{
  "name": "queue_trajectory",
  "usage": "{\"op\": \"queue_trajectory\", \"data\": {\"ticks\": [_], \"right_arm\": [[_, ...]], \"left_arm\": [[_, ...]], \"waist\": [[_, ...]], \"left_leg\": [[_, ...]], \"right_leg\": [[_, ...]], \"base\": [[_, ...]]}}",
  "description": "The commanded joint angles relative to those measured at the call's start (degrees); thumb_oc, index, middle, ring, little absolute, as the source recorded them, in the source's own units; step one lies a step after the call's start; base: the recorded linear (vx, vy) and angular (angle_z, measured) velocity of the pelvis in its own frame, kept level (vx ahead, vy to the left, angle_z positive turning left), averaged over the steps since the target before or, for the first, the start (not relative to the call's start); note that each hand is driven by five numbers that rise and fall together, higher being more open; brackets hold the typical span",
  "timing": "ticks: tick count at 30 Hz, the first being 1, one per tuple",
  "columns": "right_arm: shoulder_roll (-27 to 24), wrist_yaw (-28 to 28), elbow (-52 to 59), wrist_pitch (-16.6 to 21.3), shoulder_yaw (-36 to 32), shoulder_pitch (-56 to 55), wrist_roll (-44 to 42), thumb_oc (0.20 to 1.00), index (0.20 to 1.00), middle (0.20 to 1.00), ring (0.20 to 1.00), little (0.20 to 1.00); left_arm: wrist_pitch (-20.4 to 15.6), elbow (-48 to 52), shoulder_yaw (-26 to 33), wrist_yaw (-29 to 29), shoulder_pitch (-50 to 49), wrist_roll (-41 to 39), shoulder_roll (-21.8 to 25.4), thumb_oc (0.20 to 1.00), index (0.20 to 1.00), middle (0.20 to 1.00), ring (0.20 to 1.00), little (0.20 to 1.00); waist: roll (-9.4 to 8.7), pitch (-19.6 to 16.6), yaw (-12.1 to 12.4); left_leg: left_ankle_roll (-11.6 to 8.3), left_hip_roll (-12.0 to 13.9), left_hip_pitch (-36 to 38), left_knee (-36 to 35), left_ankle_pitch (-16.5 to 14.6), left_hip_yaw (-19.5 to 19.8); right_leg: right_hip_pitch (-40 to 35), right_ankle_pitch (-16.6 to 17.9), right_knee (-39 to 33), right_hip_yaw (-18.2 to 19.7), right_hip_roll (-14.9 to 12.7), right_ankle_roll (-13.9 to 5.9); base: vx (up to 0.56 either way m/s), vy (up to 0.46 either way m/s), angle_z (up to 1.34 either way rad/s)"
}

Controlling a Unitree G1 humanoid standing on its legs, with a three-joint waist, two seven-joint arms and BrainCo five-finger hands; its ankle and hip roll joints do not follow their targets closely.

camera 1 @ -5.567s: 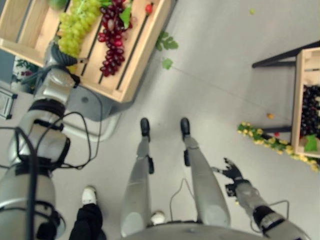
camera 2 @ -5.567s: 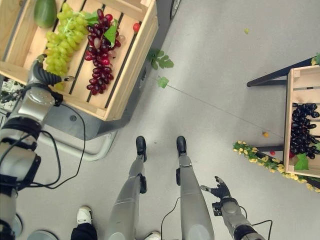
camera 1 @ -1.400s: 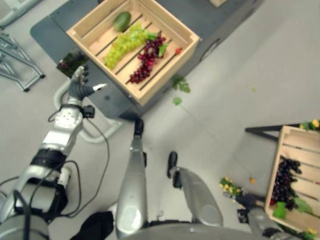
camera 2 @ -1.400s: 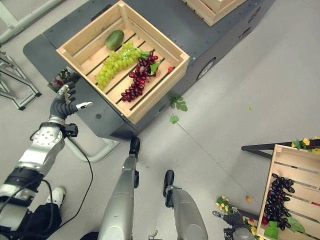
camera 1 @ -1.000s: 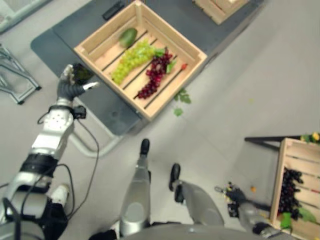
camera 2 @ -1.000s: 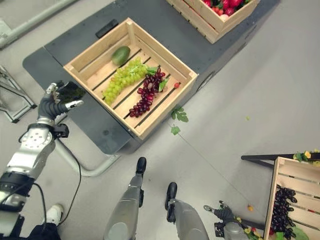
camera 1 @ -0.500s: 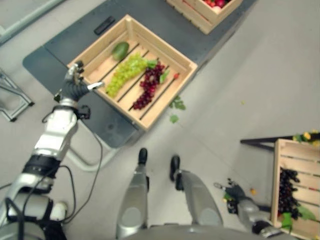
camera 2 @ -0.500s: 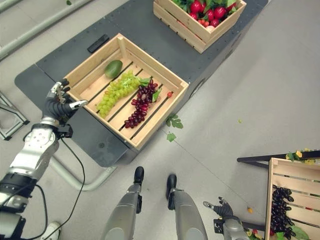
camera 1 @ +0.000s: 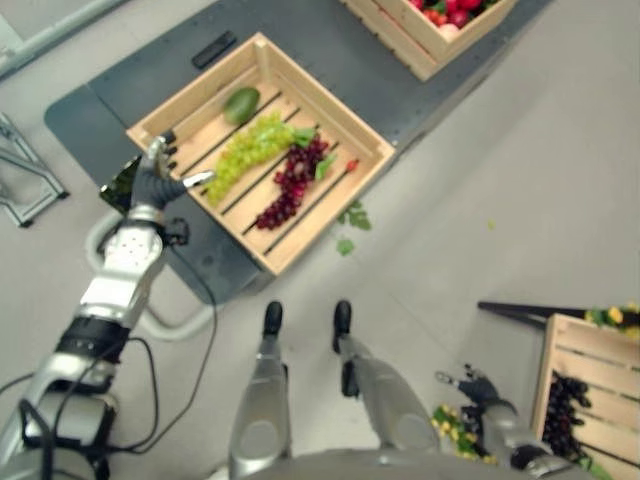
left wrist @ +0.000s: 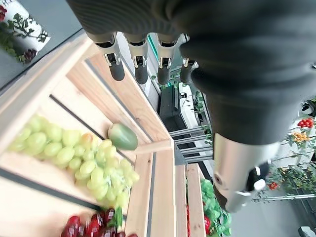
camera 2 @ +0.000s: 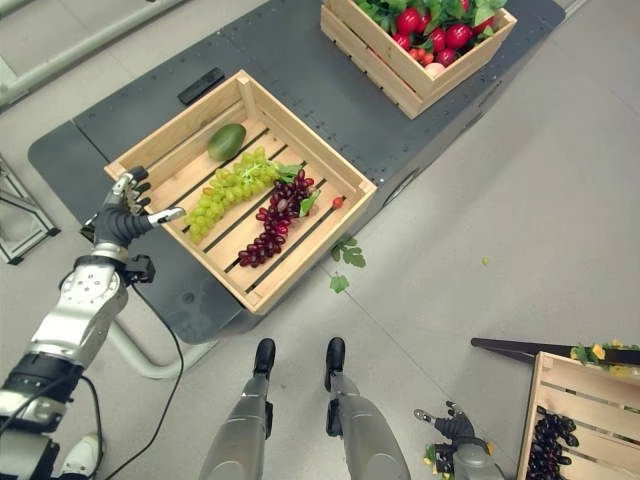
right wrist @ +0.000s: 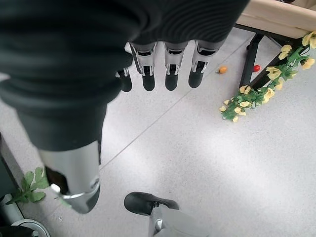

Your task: Pick up the fruits from the basket on one side to the basket on the other side

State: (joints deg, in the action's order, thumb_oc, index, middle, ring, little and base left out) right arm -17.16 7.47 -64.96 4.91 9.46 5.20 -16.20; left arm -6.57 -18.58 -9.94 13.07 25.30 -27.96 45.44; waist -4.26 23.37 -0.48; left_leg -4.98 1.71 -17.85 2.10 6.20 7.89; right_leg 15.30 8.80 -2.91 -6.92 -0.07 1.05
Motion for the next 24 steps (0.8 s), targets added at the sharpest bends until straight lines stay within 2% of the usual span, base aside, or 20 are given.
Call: {"op": "queue_trajectory", "data": {"ticks": [1,9,13,18,24], "right_arm": [[-1.8,1.0,0.5,0.8,0.4,-2.7,0.4,1.0,1.0,1.0,1.0,1.0],[-2.1,1.2,0.5,0.4,2.1,-2.3,0.6,1.0,1.0,1.0,1.0,1.0],[-2.3,1.3,0.3,0.4,3.0,-1.8,0.1,1.0,1.0,1.0,1.0,1.0],[-2.2,1.5,-0.1,0.5,3.8,-1.3,-0.9,1.0,1.0,1.0,1.0,1.0],[-2.3,1.6,0.0,0.7,4.6,-0.9,-1.5,1.0,1.0,1.0,1.0,1.0]], "left_arm": [[-2.7,-1.4,1.7,1.4,3.9,2.1,0.8,1.0,1.0,1.0,1.0,1.0],[-0.1,-9.4,-4.8,1.0,14.1,4.3,5.2,1.0,1.0,1.0,1.0,1.0],[0.6,-14.8,-10.6,-0.1,21.6,6.0,7.1,1.0,1.0,1.0,1.0,1.0],[1.7,-21.7,-16.5,-0.6,29.6,8.2,6.1,1.0,1.0,1.0,1.0,1.0],[2.5,-25.4,-19.7,-0.9,33.7,10.3,4.1,1.0,1.0,1.0,1.0,1.0]], "waist": [[0.5,-3.6,-0.2],[0.9,-2.4,-0.8],[1.2,-1.4,-1.4],[1.43,-0.2,-2.3],[1.81,0.8,-2.9]], "left_leg": [[1.8,-2.5,-2.8,0.5,-1.3,-0.9],[1.93,-2.5,-3.6,0.3,-0.8,-1.0],[2.05,-2.6,-4.1,0.1,-0.4,-1.4],[2.16,-2.9,-4.8,0.0,-0.1,-2.0],[2.31,-3.2,-5.5,0.2,-0.1,-2.8]], "right_leg": [[1.5,-4.4,2.9,0.6,-2.5,-7.69],[2.6,-4.4,3.6,0.6,-2.6,-7.62],[3.6,-4.1,3.8,0.9,-2.7,-7.7],[4.7,-3.3,3.7,1.6,-3.1,-7.83],[5.8,-2.6,3.6,2.4,-3.3,-7.96]], "base": [[0.0,-0.016,0.06],[0.0,0.001,-0.01],[0.0,0.0,0.0],[-0.01,0.016,-0.03],[-0.01,0.023,-0.04]]}}
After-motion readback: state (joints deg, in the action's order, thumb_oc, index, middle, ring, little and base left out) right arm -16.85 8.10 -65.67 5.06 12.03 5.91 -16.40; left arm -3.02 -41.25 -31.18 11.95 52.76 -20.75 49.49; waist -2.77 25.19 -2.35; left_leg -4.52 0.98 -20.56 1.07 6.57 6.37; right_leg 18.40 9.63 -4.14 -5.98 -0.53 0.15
